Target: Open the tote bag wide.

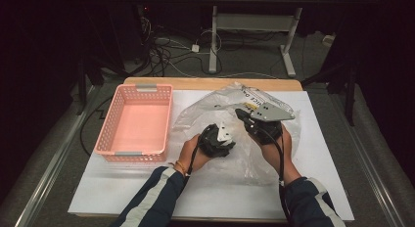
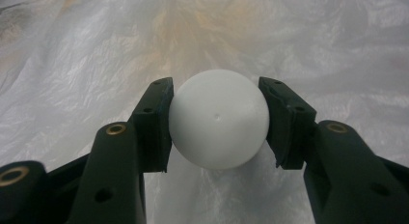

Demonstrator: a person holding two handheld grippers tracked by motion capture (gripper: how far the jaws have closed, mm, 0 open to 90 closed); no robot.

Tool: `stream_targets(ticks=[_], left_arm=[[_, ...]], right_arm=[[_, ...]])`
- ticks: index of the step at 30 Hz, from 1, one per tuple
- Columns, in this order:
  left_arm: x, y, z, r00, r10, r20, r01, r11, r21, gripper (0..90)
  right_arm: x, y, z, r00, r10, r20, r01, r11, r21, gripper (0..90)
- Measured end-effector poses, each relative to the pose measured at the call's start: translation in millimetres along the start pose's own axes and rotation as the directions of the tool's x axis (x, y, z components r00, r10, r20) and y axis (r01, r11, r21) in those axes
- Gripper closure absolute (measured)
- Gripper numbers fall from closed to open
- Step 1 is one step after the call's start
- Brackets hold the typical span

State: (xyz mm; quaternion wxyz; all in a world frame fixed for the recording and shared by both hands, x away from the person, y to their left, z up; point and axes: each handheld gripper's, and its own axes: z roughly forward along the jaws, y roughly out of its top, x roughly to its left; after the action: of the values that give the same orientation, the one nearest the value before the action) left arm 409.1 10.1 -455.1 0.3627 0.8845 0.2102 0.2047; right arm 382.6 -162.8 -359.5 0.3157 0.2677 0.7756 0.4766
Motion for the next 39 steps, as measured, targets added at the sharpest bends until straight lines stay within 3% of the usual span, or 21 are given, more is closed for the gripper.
stream_targets(ticks=[3,9,16,20,25,31,34,39], left_arm=[[0.9,0.3,-0.5,0.9998,-0.002,-0.021,0.002,1.0000,-0.001,45.3],[-1.0,0.7,-13.4,0.9999,-0.016,0.001,0.016,0.9996,-0.022,34.8],[-15.8,-6.8,-43.3,0.9982,0.059,-0.013,-0.059,0.9974,-0.040,29.4],[-26.3,-13.9,-68.6,0.9925,0.122,-0.001,-0.122,0.9911,-0.054,27.2],[-30.5,-29.7,-97.6,0.9897,0.142,-0.016,-0.143,0.9882,-0.055,27.1],[-10.9,-46.7,-135.1,0.9938,0.059,-0.094,-0.069,0.9915,-0.110,23.5],[2.3,-56.5,-148.5,0.9893,0.017,-0.145,-0.034,0.9929,-0.114,23.5],[20.3,-65.9,-155.4,0.9817,-0.042,-0.186,0.022,0.9942,-0.106,22.5]], right_arm=[[-0.1,-1.6,1.3,1.0000,-0.001,-0.001,0.001,1.000,0.004,90.0],[1.3,-4.4,2.6,1.0000,-0.005,-0.003,0.005,1.000,0.015,90.0],[1.4,-9.3,2.5,0.9999,-0.011,-0.012,0.011,0.999,0.036,90.0],[0.7,-11.3,1.4,0.9998,-0.014,-0.016,0.015,0.999,0.046,90.0],[-2.7,-14.7,-1.1,0.9999,-0.008,-0.014,0.009,0.998,0.054,90.0],[-3.3,-20.2,-4.3,0.9995,-0.010,-0.031,0.013,0.997,0.074,90.0],[-2.0,-22.6,-5.8,0.9993,-0.013,-0.036,0.016,0.996,0.085,90.0],[-0.3,-26.7,-7.7,0.9978,-0.018,-0.063,0.024,0.995,0.100,90.0]])
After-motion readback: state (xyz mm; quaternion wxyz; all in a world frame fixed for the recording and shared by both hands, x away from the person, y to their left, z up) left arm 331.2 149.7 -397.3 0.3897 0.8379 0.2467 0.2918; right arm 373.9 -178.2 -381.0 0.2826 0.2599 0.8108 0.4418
